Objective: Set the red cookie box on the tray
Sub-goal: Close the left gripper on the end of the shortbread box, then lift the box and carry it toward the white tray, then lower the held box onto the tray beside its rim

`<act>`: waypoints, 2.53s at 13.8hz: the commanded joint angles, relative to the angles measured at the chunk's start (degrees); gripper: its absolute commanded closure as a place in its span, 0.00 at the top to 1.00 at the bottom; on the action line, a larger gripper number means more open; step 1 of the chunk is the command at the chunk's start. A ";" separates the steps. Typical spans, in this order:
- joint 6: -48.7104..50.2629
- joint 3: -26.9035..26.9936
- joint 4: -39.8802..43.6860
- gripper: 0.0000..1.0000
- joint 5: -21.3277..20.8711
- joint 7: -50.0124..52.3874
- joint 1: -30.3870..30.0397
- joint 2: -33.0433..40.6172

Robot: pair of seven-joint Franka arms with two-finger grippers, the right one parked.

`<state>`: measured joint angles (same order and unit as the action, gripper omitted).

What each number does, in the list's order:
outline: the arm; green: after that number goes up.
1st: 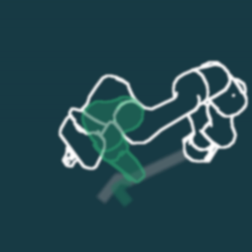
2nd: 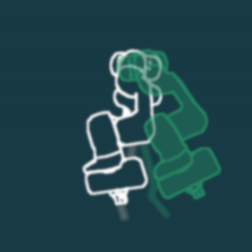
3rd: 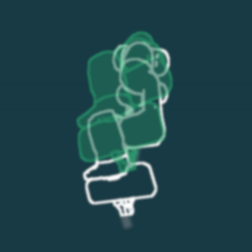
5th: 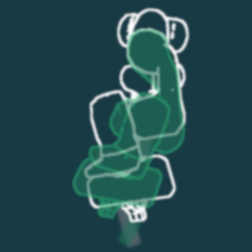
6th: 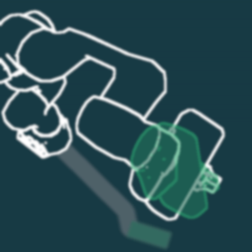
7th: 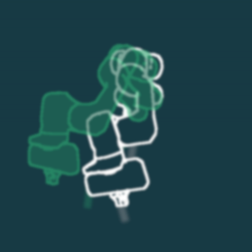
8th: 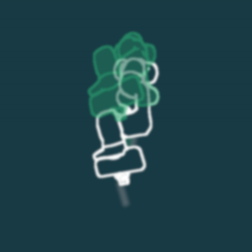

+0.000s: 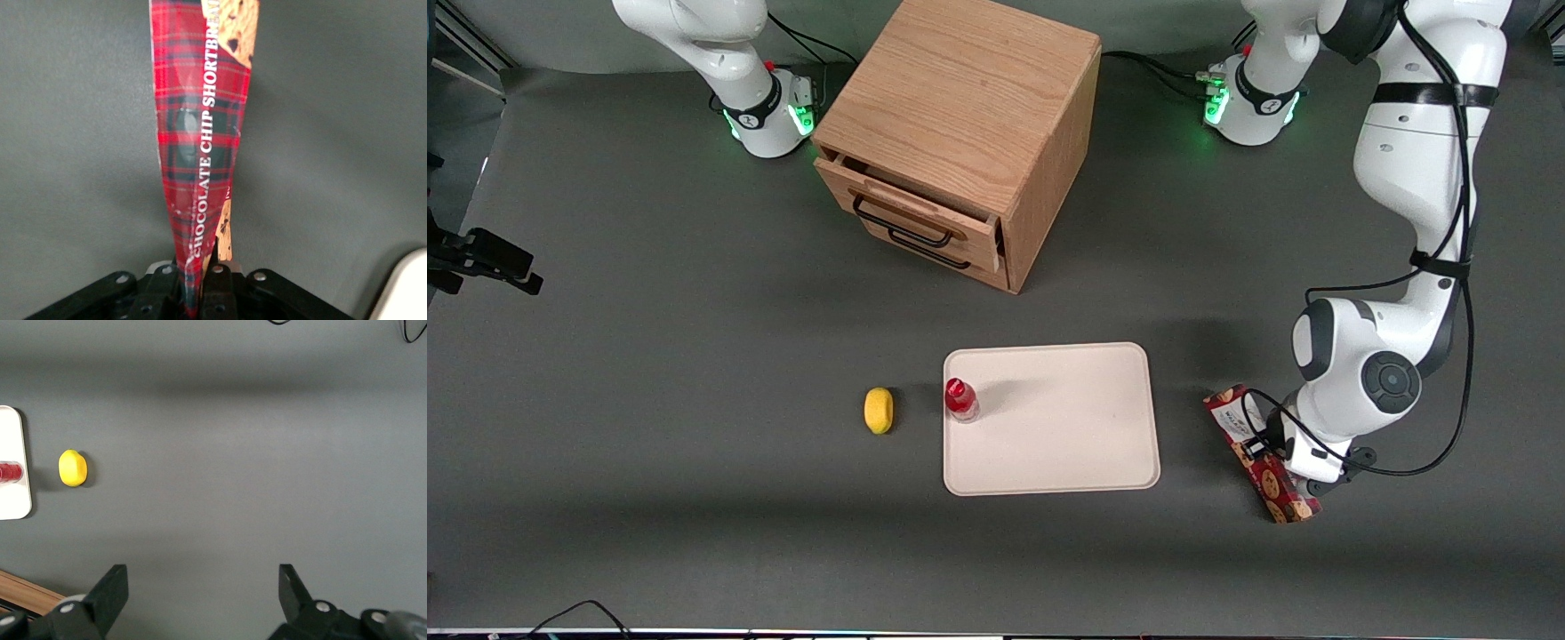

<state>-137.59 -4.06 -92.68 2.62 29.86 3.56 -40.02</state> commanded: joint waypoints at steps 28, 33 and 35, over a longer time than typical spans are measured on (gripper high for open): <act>5.68 -11.05 3.22 0.00 -15.01 3.96 10.15 -1.37; 4.44 -10.70 2.25 0.99 -15.27 4.33 9.98 -1.37; 2.25 -10.70 1.10 1.00 -15.27 4.15 9.81 -0.76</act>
<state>-133.22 -15.19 -89.57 -11.68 32.66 13.17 -42.42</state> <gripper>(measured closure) 0.626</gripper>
